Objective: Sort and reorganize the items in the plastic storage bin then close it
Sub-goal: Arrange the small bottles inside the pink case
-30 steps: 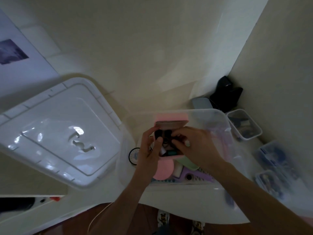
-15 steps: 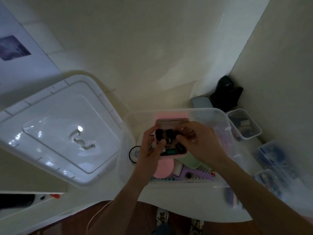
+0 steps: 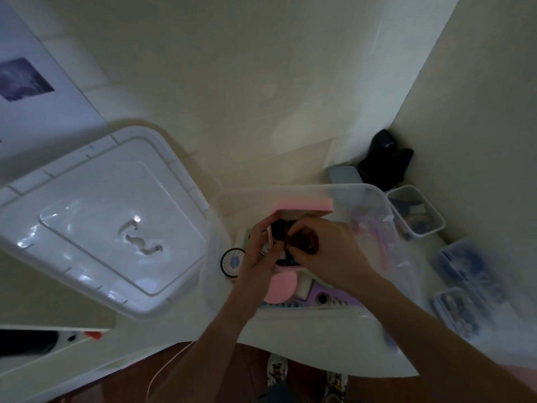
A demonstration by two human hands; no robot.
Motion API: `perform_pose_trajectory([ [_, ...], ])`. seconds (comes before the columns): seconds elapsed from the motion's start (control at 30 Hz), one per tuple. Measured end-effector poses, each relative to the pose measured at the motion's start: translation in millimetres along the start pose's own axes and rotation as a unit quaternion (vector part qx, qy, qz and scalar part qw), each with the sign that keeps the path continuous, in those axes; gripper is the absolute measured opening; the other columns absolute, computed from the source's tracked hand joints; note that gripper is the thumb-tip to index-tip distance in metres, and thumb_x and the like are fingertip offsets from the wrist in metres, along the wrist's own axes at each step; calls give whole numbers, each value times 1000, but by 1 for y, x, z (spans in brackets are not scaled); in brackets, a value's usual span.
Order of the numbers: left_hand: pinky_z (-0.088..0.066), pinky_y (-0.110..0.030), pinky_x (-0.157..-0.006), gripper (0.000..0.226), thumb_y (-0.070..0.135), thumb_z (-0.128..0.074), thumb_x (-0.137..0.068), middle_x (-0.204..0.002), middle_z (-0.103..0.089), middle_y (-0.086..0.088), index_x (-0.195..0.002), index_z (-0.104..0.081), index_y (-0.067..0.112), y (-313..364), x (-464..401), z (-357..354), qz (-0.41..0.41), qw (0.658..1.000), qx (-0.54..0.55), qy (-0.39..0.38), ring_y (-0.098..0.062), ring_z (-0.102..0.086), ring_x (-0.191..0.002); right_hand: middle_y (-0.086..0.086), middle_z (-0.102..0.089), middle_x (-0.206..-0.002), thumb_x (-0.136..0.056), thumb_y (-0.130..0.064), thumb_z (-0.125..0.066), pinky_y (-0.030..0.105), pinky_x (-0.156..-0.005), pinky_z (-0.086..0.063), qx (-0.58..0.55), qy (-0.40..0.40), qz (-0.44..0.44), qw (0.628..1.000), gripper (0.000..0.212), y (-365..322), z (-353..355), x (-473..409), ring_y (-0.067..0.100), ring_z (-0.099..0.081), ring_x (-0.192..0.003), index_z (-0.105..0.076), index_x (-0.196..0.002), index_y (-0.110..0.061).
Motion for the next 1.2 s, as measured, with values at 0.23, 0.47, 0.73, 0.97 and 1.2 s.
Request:
perform_pose_trajectory([
  [0.23,-57,-43,-91,42,7,-42,-105,-139,-54,-12,-144,-44,24,1,4,2,-9,1000,1,-1,-29,-59,-125,-11,-70,-84,-74,-22,-75,29,-74,-56,-74,39,-88,993,23,22,0,4,6,-67,-77,-63,-93,-21],
  [0.47,-59,-39,-84,42,10,-48,-103,-140,-55,-8,-142,-46,25,4,7,-3,-10,1000,17,-2,-26,-62,-122,-12,-72,-85,-71,-23,-78,27,-73,-58,-64,17,-62,996,26,12,0,5,3,-68,-76,-65,-94,-24],
  [0.73,-59,-48,-85,43,9,-49,-103,-135,-58,-14,-142,-44,25,7,7,8,-8,999,38,14,-32,-63,-120,-13,-67,-97,-76,-17,-77,10,-82,-52,-81,83,-105,988,31,36,44,22,-9,-65,-84,-73,-103,-31],
  [0.97,-59,-47,-85,43,11,-53,-101,-131,-62,-11,-140,-46,27,8,7,4,-6,999,33,19,-31,-65,-116,-16,-72,-83,-73,-16,-82,15,-74,-54,-99,92,-93,986,28,31,38,21,-5,-68,-80,-63,-92,-25],
  [1.2,-55,-58,-91,46,7,-53,-101,-131,-62,-9,-142,-44,24,9,8,-1,-13,1000,14,11,-33,-65,-114,-13,-71,-95,-74,-19,-79,7,-70,-46,57,75,-5,996,17,3,32,11,1,-63,-73,-77,-90,-23],
])
Point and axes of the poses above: each hand's wrist, its own x-axis away from the middle knuckle, its own z-axis out of the back of the hand, y = z × x, the point moved 10 cm from there along -x, towards the middle knuckle
